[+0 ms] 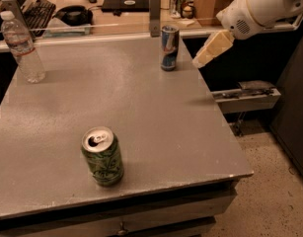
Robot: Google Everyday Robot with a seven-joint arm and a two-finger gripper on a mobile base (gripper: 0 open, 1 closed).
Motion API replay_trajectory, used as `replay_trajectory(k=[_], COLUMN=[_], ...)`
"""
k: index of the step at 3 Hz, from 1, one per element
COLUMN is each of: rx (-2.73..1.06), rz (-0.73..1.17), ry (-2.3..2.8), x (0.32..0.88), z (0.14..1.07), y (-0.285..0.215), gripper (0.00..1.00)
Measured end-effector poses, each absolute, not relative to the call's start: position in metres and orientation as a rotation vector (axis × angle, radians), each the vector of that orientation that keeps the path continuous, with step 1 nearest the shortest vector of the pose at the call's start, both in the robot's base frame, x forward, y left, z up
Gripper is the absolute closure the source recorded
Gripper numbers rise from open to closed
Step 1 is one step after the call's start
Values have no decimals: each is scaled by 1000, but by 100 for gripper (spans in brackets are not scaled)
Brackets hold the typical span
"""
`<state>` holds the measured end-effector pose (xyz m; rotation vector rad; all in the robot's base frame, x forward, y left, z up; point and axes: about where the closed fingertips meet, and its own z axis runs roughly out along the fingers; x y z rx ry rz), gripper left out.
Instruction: Move redbull can near green can
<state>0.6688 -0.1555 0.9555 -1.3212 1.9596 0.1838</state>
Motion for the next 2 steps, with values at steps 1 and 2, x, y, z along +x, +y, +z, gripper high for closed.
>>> replay_trajectory(k=[1,2], rx=[-1319,-1303], rz=[192,240], ry=[1956,1937], x=[670,675], z=[955,951], y=[-153,-140], gripper=[0,0])
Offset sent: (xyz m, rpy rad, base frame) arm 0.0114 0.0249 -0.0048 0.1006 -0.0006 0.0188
